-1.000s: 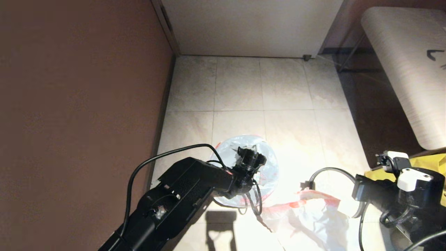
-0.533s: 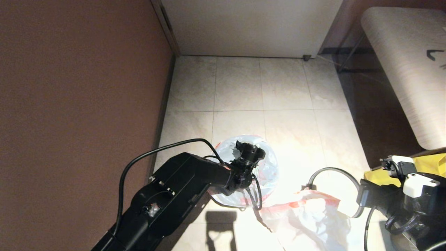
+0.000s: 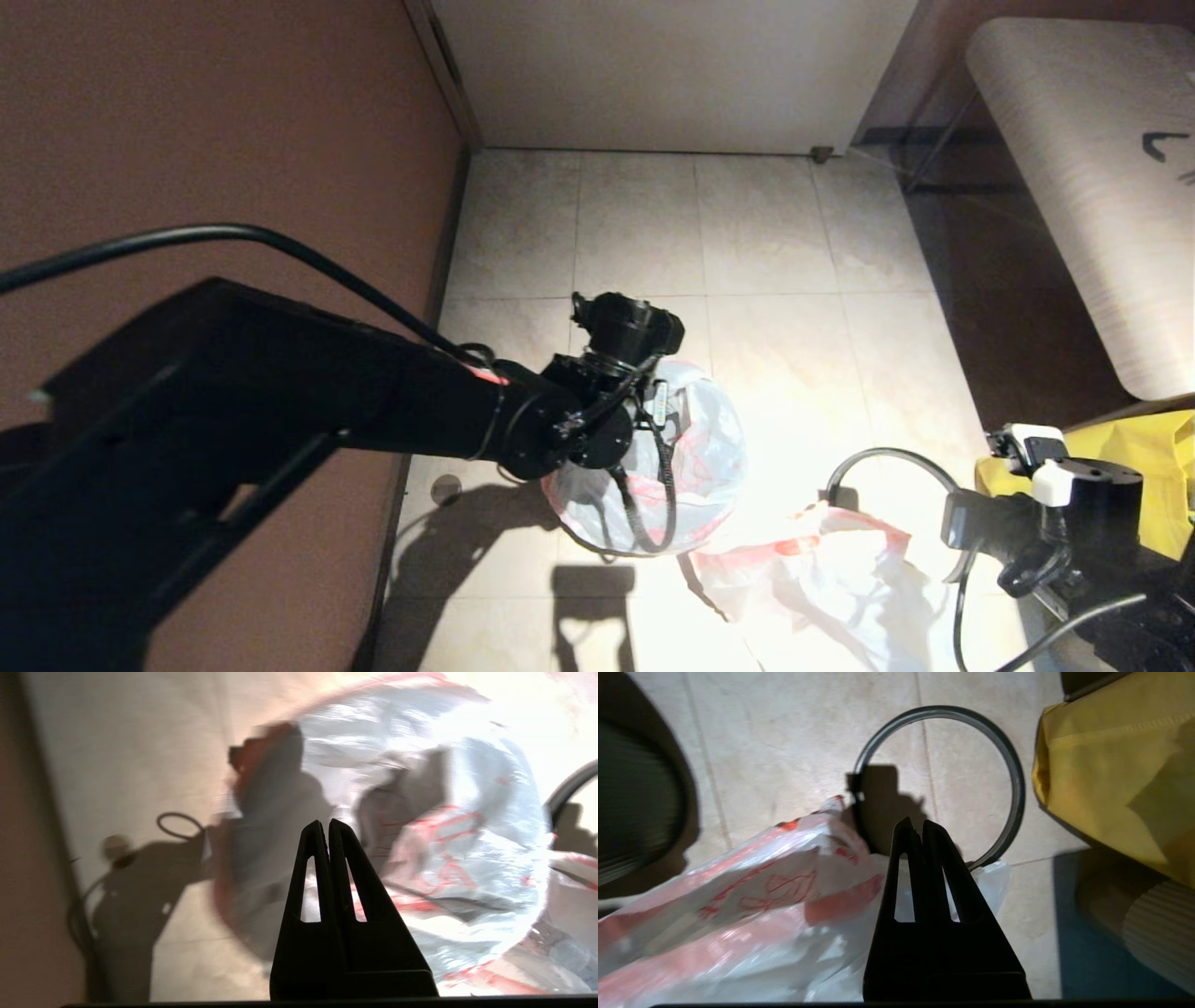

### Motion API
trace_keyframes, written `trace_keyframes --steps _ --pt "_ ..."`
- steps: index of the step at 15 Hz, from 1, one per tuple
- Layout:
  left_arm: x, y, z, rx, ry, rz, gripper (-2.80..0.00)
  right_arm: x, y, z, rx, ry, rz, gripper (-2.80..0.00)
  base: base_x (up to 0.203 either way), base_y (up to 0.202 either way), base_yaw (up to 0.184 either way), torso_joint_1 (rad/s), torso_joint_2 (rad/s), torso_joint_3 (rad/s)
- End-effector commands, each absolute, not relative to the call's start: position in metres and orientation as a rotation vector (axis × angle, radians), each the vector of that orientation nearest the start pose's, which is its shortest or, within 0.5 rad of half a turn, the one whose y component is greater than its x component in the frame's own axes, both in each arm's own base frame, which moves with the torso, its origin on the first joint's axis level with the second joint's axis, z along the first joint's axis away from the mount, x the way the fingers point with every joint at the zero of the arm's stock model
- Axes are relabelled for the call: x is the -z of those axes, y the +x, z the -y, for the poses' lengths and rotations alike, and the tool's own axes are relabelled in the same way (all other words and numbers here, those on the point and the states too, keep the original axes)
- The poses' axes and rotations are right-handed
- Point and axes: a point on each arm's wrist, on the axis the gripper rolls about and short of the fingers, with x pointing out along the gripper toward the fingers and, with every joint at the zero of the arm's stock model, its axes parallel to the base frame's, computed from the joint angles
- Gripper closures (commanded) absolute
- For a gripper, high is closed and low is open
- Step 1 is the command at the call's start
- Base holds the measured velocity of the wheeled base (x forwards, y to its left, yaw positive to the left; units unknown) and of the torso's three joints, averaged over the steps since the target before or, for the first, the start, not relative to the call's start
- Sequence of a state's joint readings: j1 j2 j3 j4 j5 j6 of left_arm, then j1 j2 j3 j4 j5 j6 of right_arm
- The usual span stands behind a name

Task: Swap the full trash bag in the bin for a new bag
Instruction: Place the trash can ring on the trash can

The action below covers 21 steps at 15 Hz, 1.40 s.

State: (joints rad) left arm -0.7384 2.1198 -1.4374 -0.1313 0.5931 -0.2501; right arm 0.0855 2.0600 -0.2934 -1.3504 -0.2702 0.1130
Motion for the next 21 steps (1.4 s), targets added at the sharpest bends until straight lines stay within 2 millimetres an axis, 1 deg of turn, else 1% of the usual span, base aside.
trace_keyframes --steps 1,2,3,4,5,6,7,8,10,11,12,13,14,15,16,17,18,19,21 --pt "-0.202 0.306 0.227 0.056 0.019 -0.384 0.00 -0.001 0.312 0.006 0.246 -0.006 -0.434 0.00 0.000 0.000 0.000 0.000 0.00 0.000" --pt "-0.212 0.311 0.222 0.067 0.014 -0.360 0.00 0.006 0.328 0.016 0.249 -0.030 -0.421 0.00 0.000 0.000 0.000 0.000 0.00 0.000" --pt "-0.231 0.315 0.212 0.069 0.009 -0.315 0.00 0.012 0.339 0.026 0.258 -0.056 -0.427 0.00 0.000 0.000 0.000 0.000 0.00 0.000" --pt "-0.239 0.315 0.208 0.078 0.006 -0.296 0.00 0.013 0.347 0.040 0.280 -0.079 -0.439 0.00 0.000 0.000 0.000 0.000 0.00 0.000" --pt "-0.240 0.315 0.208 0.079 0.005 -0.291 0.00 0.015 0.353 0.057 0.305 -0.095 -0.452 0.00 0.000 0.000 0.000 0.000 0.00 0.000" --pt "-0.241 0.317 0.208 0.078 0.001 -0.289 0.00 0.023 0.358 0.074 0.326 -0.108 -0.482 0.00 0.000 0.000 0.000 0.000 0.00 0.000" --pt "-0.243 0.316 0.209 0.083 -0.004 -0.283 0.00 0.035 0.361 0.083 0.335 -0.121 -0.513 0.00 0.000 0.000 0.000 0.000 0.00 0.000" --pt "-0.246 0.313 0.211 0.090 -0.003 -0.276 0.00 0.047 0.371 0.093 0.344 -0.144 -0.520 0.00 0.000 0.000 0.000 0.000 0.00 0.000" --pt "-0.258 0.298 0.216 0.111 -0.011 -0.247 0.00 0.061 0.395 0.109 0.347 -0.172 -0.503 0.00 0.000 0.000 0.000 0.000 0.00 0.000" --pt "-0.258 0.294 0.220 0.121 -0.009 -0.248 0.00 0.076 0.403 0.114 0.336 -0.172 -0.540 0.00 0.000 0.000 0.000 0.000 0.00 0.000" --pt "-0.254 0.296 0.222 0.122 -0.003 -0.256 0.00 0.088 0.409 0.120 0.324 -0.167 -0.576 0.00 0.000 0.000 0.000 0.000 0.00 0.000" --pt "-0.247 0.301 0.225 0.121 0.006 -0.269 0.00 0.093 0.416 0.125 0.311 -0.160 -0.599 0.00 0.000 0.000 0.000 0.000 0.00 0.000" --pt "-0.239 0.306 0.228 0.118 0.020 -0.286 0.00 0.095 0.422 0.132 0.300 -0.149 -0.636 0.00 0.000 0.000 0.000 0.000 0.00 0.000" --pt "-0.238 0.309 0.230 0.116 0.019 -0.286 0.00 0.096 0.429 0.139 0.296 -0.138 -0.655 0.00 0.000 0.000 0.000 0.000 0.00 0.000" --pt "-0.238 0.313 0.229 0.110 0.015 -0.285 0.00 0.092 0.441 0.149 0.299 -0.133 -0.636 0.00 0.000 0.000 0.000 0.000 0.00 0.000" --pt "-0.240 0.314 0.227 0.103 0.012 -0.280 0.00 0.093 0.450 0.158 0.297 -0.125 -0.637 0.00 0.000 0.000 0.000 0.000 0.00 0.000" --pt "-0.242 0.313 0.225 0.101 0.007 -0.274 0.00 0.100 0.456 0.165 0.288 -0.111 -0.658 -2.80 0.000 0.000 0.000 0.000 0.00 0.000" --pt "-0.245 0.312 0.225 0.103 0.003 -0.268 0.00 0.109 0.459 0.169 0.278 -0.097 -0.686 -2.80 0.000 0.000 0.000 0.000 0.00 0.000" --pt "-0.242 0.313 0.227 0.104 0.007 -0.274 0.00 0.122 0.467 0.178 0.265 -0.079 -0.706 -2.80 0.000 0.000 0.000 0.000 0.00 0.000"
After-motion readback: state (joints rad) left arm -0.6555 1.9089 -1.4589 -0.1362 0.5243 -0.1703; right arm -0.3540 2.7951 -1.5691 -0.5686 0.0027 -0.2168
